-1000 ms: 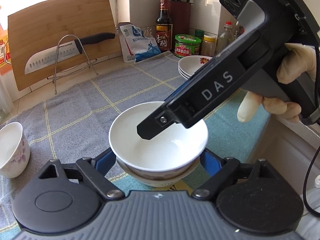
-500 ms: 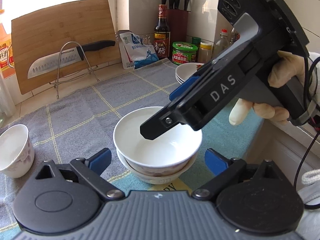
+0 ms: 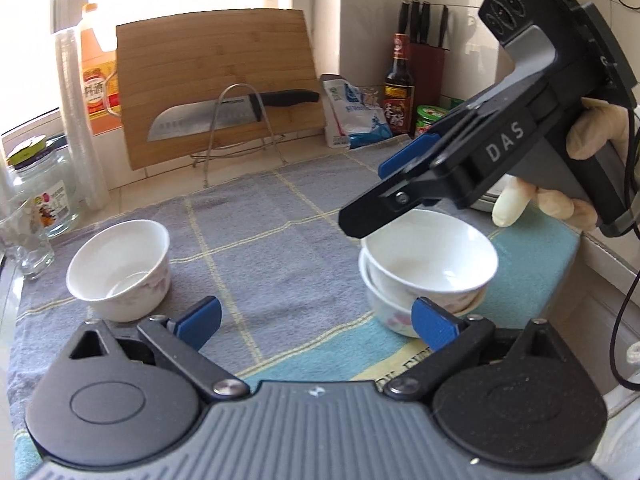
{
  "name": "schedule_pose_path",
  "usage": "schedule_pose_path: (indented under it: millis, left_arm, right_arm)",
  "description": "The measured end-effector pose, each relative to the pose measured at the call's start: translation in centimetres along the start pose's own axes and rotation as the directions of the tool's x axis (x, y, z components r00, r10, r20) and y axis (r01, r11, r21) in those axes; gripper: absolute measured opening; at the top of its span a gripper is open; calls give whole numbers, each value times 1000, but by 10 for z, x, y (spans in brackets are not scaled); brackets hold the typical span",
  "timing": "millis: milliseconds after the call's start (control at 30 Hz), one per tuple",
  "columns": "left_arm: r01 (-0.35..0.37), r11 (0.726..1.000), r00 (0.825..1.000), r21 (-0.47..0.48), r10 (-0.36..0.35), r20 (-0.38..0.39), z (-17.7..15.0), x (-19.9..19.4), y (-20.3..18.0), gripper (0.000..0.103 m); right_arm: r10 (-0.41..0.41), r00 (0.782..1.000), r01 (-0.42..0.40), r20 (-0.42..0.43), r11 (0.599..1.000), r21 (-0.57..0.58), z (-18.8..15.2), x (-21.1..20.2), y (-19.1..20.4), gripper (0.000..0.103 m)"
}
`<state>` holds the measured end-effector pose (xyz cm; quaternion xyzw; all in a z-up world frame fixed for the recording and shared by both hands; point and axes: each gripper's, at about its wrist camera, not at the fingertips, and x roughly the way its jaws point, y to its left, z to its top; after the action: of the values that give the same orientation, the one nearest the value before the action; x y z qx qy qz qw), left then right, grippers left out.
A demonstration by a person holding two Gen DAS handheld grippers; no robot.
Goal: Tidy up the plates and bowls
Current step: 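Move the right tool to the third plain white bowl on the towel, then close the right tool on the rim of the white bowl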
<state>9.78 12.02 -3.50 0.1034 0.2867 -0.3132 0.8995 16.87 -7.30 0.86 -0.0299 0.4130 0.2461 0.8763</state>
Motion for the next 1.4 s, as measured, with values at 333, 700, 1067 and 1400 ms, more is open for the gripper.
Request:
schedule_pose_path:
  millis: [333,700,1067,1400]
  left_arm:
    - [-189,977,981,-95,191,17,-10,6,69,101]
    - [-253,953,966,-168,259,9,-13,40,112,101]
    - [-240,957,970,-165,244,5,-13,63,121,101]
    - [-212,961,976,-175,217,8,-13,68,129,96]
  right_arm:
    - [-1,1000,-2,-17,992,-126,48,39,35,103]
    - [17,997,-35,-79,972,-233,86,87,51,103]
    - [67,988,-99,-142,968,-231,111,134,47,101]
    - [106,974,-149,-200,965,-216,122,171,43,88]
